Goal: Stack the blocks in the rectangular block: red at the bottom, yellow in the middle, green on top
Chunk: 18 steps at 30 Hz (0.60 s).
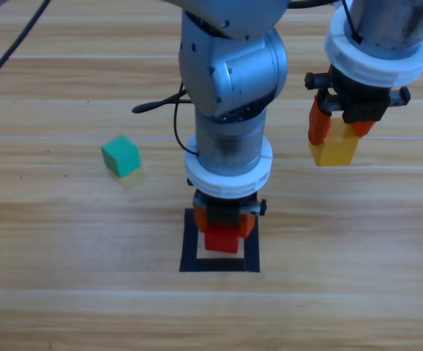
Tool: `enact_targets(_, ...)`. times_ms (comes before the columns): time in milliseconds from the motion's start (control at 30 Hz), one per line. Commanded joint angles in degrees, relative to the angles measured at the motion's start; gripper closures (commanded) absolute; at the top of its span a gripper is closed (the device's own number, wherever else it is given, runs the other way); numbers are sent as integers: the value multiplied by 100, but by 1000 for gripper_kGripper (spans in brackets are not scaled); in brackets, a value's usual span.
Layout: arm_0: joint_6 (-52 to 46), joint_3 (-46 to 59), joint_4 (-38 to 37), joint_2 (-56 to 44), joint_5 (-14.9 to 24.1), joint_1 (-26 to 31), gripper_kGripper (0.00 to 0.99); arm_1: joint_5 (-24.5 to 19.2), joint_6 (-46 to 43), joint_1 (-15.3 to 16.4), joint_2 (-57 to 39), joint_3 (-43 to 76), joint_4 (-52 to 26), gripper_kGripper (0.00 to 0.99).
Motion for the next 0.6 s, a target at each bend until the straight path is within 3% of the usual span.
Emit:
enact_targets(33,-220,-50,48,295,-45,-78,946,33,-69,135,454,-27,84,990)
enact_targets(600,-545,-68,48,322,-168,292,935,-28,-77,135,524,-45,84,990)
